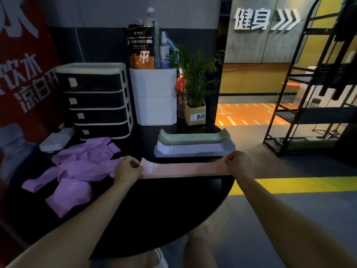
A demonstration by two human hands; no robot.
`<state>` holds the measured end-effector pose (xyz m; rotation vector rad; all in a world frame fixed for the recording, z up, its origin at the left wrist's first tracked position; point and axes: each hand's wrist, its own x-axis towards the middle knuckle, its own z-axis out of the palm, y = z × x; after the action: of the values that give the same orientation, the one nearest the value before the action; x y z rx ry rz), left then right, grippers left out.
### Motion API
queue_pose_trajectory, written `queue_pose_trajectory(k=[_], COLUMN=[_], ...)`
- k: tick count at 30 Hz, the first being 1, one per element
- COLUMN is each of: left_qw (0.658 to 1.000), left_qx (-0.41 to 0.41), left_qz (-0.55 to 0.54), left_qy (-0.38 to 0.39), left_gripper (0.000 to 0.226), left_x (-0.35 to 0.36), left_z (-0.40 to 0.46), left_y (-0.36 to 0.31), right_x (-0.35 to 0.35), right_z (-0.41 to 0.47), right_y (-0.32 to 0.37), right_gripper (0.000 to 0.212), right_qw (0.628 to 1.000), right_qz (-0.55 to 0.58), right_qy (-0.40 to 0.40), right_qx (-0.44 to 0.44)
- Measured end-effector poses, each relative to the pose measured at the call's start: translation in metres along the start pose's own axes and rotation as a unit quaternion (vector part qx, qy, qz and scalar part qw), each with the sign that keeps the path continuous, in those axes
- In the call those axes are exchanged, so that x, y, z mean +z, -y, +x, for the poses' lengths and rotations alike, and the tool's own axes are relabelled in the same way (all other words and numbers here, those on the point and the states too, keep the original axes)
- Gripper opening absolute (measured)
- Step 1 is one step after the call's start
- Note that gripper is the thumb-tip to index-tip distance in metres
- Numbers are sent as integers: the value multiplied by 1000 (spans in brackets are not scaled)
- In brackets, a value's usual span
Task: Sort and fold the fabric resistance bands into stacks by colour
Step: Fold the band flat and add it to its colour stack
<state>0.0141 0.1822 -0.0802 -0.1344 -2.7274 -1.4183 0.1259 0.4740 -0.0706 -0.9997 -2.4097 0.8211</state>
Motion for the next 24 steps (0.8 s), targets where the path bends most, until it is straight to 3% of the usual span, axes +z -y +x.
queue_pose_trajectory(k=[8, 13, 19, 24], left_qw=[999, 997, 996, 994], left_qx=[16, 29, 48, 62], left_qz=[-36, -60, -69, -78], left_qy=[-10, -26, -33, -33], left_gripper=[17, 17, 17, 18], left_x=[7, 9, 10, 11], left_z=[-6, -8, -12, -15], left_y=[5, 10, 16, 19], right_x=[11, 18, 53, 73], right_z=[-7, -24, -49, -60], right_y=[-2, 16, 49, 42], right_gripper=[17, 33, 33, 35], right_qw=[997, 982, 948, 943], right_qz=[-28, -72, -58, -55], right_qy=[-51, -86, 61, 89], right_qx=[-44, -153, -307, -315])
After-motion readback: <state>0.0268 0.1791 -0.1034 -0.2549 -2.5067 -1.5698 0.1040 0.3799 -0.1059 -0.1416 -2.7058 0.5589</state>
